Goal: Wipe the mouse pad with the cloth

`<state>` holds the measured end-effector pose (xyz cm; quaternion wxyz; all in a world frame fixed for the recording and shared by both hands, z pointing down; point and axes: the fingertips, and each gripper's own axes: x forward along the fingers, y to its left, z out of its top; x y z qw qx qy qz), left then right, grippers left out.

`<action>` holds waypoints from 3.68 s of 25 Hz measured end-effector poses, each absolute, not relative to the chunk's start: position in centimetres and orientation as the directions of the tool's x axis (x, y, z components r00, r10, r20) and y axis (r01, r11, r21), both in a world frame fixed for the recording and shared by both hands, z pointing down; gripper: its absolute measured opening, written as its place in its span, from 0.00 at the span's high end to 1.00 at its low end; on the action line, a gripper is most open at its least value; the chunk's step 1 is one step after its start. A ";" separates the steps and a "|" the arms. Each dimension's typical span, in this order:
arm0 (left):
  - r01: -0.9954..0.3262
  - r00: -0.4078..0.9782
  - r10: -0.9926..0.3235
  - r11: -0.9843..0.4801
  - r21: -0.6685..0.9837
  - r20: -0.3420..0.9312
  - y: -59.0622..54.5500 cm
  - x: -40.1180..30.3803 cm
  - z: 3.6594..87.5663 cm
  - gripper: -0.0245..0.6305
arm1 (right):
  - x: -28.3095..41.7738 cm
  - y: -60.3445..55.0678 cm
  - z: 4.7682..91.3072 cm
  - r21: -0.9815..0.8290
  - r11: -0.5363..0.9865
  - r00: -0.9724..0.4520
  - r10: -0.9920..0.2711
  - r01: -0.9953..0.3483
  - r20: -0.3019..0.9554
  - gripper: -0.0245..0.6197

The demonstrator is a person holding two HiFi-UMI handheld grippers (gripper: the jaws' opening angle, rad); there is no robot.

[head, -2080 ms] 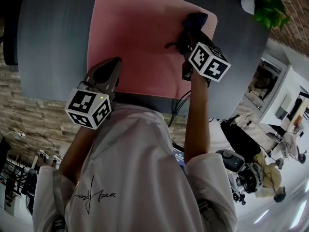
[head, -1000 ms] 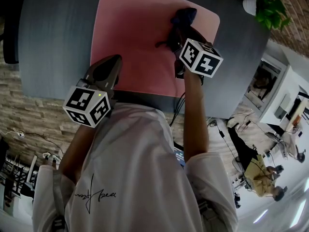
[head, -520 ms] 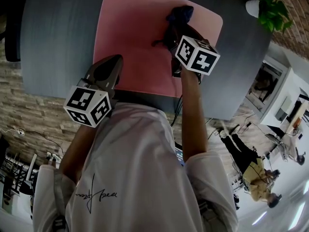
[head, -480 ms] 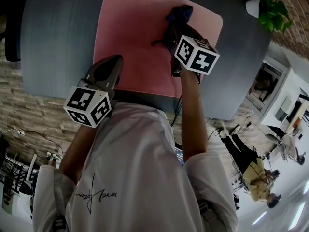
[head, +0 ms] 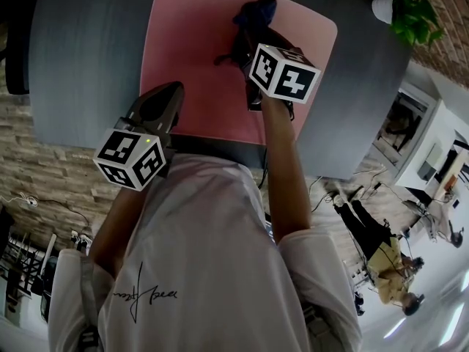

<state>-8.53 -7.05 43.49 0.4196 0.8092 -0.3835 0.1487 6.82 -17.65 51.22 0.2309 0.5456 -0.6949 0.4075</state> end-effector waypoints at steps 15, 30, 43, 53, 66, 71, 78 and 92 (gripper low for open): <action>-0.749 0.658 -0.501 -0.358 0.558 0.562 -7.0 -9.1 43.3 0.95 | 2.9 -18.4 51.3 -0.363 0.110 -0.361 -0.547 -0.925 0.755 0.76; -0.767 0.637 -0.522 -0.349 0.539 0.568 -7.2 -10.5 43.3 0.95 | -0.2 -18.9 51.1 -0.394 0.152 -0.412 -0.529 -0.906 0.742 0.76; -0.774 0.624 -0.543 -0.332 0.539 0.562 -7.5 -11.8 43.1 0.95 | -2.0 -19.2 51.0 -0.404 0.171 -0.430 -0.519 -0.899 0.739 0.76; -0.785 0.605 -0.567 -0.311 0.536 0.558 -7.1 -13.3 42.8 0.95 | -4.1 -18.7 50.9 -0.411 0.199 -0.453 -0.506 -0.890 0.735 0.76; -0.800 0.583 -0.596 -0.306 0.516 0.552 -7.2 -14.1 42.5 0.95 | -7.5 -16.7 51.4 -0.430 0.263 -0.504 -0.454 -0.864 0.735 0.76; -0.803 0.581 -0.601 -0.313 0.508 0.549 -7.2 -14.5 42.3 0.95 | -8.8 -16.0 51.3 -0.435 0.289 -0.522 -0.448 -0.853 0.726 0.76; -0.805 0.577 -0.611 -0.314 0.503 0.542 -7.0 -14.8 41.8 0.95 | -10.4 -13.9 51.2 -0.446 0.319 -0.547 -0.422 -0.836 0.723 0.76; -0.811 0.564 -0.635 -0.304 0.500 0.528 -6.5 -15.2 40.9 0.95 | -12.7 -9.0 51.2 -0.453 0.373 -0.578 -0.375 -0.810 0.725 0.76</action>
